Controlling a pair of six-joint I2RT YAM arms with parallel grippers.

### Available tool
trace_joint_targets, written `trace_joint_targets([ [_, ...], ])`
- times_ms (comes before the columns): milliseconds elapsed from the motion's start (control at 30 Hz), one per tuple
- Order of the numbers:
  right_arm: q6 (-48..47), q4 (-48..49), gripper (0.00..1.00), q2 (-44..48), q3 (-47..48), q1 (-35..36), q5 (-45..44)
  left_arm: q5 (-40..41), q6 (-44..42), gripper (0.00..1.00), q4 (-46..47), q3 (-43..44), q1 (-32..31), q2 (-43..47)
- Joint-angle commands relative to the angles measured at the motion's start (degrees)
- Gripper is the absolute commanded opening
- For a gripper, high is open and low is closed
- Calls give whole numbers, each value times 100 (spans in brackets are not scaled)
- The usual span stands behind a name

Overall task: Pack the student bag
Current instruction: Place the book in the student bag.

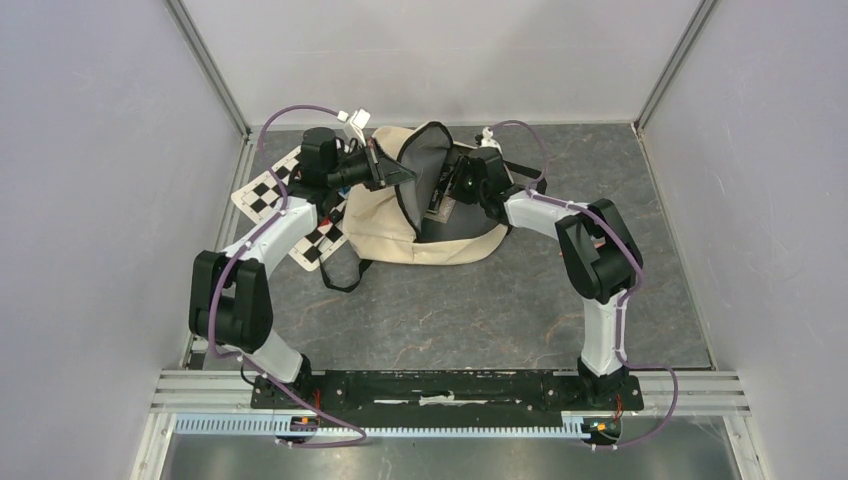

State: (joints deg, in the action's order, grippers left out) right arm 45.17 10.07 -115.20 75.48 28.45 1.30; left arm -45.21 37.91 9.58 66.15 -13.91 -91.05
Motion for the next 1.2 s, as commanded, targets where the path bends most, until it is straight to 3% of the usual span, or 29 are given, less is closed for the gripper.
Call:
trace_joint_targets([
  [0, 56, 244, 37, -198, 506, 116, 168, -170, -90, 2, 192, 153, 4, -19],
  [133, -183, 15, 41, -81, 494, 117, 4, -172, -90, 2, 193, 151, 3, -45],
  [267, -784, -79, 60, 577, 45, 89, -235, -181, -78, 2, 193, 153, 3, -58],
  [433, -1951, -966, 82, 1562, -224, -95, -464, -181, -82, 2, 193, 157, 3, -67],
  [533, -2438, -1451, 88, 2003, -397, -480, -453, -185, -82, 2, 194, 153, 3, -45],
  [767, -3326, -2278, 91, 1827, -128, -1191, -318, -216, -83, 2, 195, 161, -30, -57],
  [967, -3641, -2437, 89, 1247, 157, -1298, 166, -290, -87, 2, 169, 199, -99, -161],
  [1100, -3639, -2426, 82, 1051, 290, -1298, 307, -287, -96, 2, 141, 205, -103, -194],
  [1167, -3613, -2421, 70, 994, 316, -1300, 361, -287, -94, 2, 134, 215, -103, -194],
])
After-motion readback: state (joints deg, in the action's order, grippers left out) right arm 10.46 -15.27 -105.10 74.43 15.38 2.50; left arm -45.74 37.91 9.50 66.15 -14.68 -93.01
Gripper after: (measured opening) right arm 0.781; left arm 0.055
